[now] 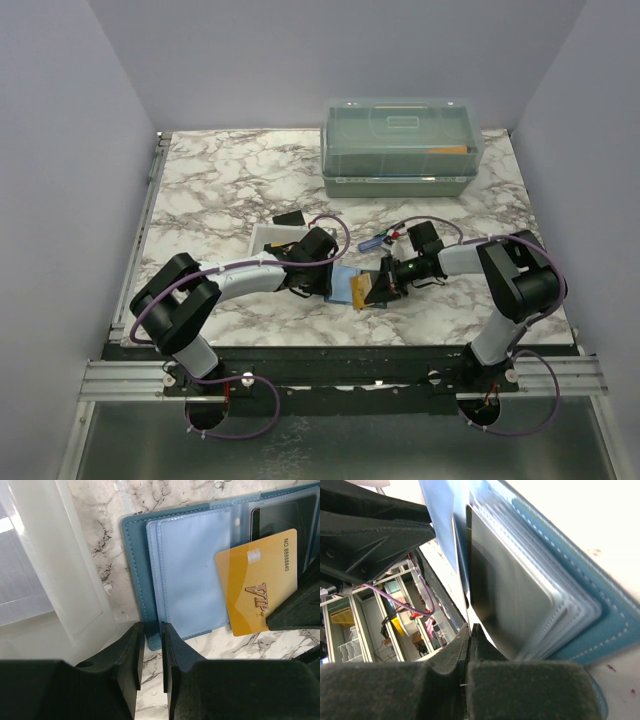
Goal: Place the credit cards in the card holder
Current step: Insert the credit card into the card holder.
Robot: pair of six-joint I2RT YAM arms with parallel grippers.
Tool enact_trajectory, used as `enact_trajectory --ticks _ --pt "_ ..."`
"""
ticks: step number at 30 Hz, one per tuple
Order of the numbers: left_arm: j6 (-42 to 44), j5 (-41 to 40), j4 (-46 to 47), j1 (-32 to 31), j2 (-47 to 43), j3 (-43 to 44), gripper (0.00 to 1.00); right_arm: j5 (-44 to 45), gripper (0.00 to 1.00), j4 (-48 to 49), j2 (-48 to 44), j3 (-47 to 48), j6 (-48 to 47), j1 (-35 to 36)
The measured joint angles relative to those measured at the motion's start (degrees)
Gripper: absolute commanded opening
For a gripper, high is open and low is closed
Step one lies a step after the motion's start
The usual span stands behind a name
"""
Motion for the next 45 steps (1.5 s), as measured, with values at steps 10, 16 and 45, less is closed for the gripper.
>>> enact_trajectory --ticks 10,16,45 --pt "0.00 0.00 0.48 0.00 0.11 0.00 0.24 0.24 0.00 0.50 2.08 2.56 -0.04 0.00" --pt "-0.02 0.02 0.48 0.00 0.11 -0.02 0.24 0.81 0.00 2.49 2.34 2.64 0.33 0.00" --pt "-1.79 2.36 3.15 0.11 0.04 -1.03 0.24 19.78 0.51 1.20 -10.27 0.02 8.02 6.75"
